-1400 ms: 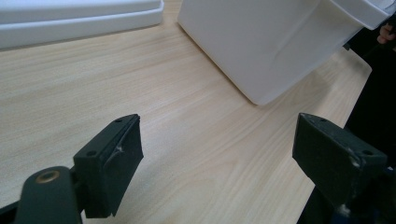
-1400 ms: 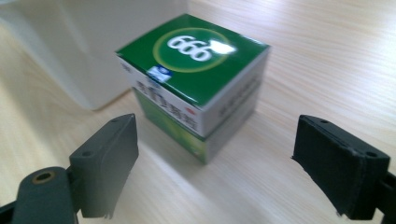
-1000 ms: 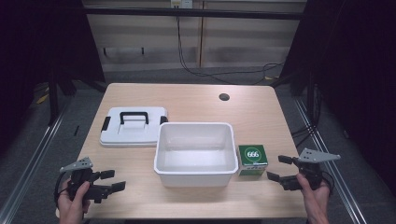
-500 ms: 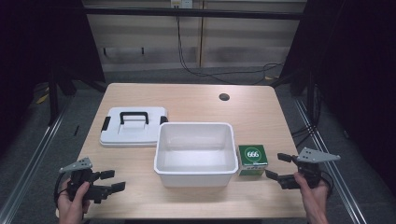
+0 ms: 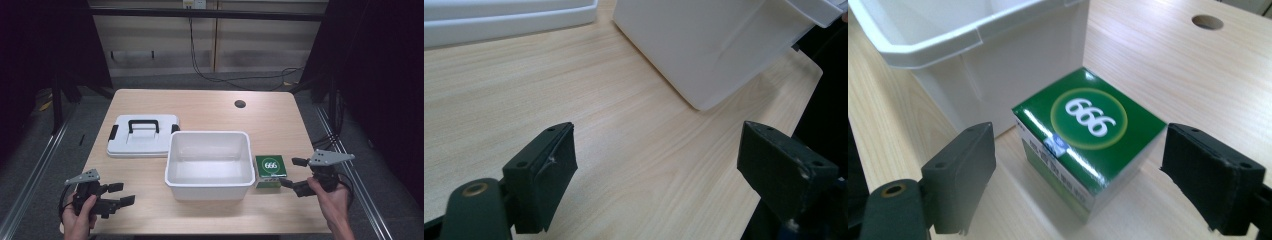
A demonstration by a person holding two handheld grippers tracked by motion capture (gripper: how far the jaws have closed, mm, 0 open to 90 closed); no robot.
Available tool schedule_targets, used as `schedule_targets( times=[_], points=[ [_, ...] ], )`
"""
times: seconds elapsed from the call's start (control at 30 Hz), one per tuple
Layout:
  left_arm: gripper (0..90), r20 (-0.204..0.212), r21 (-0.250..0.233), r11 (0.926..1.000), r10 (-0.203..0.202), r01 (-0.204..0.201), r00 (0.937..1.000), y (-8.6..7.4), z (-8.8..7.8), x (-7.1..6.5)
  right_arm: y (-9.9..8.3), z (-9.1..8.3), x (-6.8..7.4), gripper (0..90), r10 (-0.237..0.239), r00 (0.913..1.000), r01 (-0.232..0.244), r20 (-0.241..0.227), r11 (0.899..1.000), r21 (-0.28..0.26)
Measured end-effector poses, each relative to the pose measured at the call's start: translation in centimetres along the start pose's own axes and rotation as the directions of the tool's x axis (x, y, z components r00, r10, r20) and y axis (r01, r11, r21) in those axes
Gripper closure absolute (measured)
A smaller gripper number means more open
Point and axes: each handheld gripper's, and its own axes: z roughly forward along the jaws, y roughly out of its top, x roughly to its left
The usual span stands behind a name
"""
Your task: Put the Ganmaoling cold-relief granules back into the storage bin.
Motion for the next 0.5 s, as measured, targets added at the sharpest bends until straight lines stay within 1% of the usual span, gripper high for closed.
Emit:
schedule_targets(
  times=[0.1,0.13,0.23,0.27,0.3,0.33,0.4,0.5],
  points=[
    [16.0,-0.003,-0.009,1.0000,0.003,-0.003,1.0000,0.0,-0.1,0.0,1.0,0.1,0.0,13.5,-0.026,0.9993,0.026,-0.028,0.999,0.018],
    [16.0,-0.003,-0.015,0.9999,-0.004,0.004,1.0000,0.0,-0.1,0.0,1.3,0.2,-0.1,13.5,-0.035,0.9990,0.036,-0.028,0.999,0.025],
    [16.0,-0.004,-0.014,0.9999,-0.004,0.004,1.0000,0.0,-0.2,0.0,2.2,0.4,-0.2,13.4,-0.052,0.9979,0.054,-0.037,0.997,0.058],
    [16.0,0.000,-0.014,0.9999,-0.005,0.005,1.0000,0.0,-0.1,0.0,2.5,0.5,-0.3,13.4,-0.058,0.9973,0.061,-0.046,0.995,0.076],
    [16.0,-0.001,-0.014,0.9999,-0.004,0.004,1.0000,0.0,-0.1,0.0,2.7,0.7,-0.3,13.5,-0.066,0.9966,0.071,-0.049,0.991,0.114],
    [16.0,-0.001,-0.014,0.9999,-0.003,0.003,1.0000,0.0,-0.1,0.0,3.0,1.0,-0.4,13.5,-0.067,0.9961,0.076,-0.058,0.984,0.160],
    [16.0,0.000,-0.015,0.9999,-0.004,0.004,1.0000,0.0,-0.2,0.0,3.3,1.4,-0.5,13.8,-0.064,0.9941,0.078,-0.088,0.983,0.167],
    [16.0,-0.003,-0.014,0.9999,-0.005,0.005,1.0000,0.0,-0.2,0.1,3.8,1.7,-0.6,13.6,-0.070,0.9932,0.086,-0.092,0.979,0.182]
  ],
)
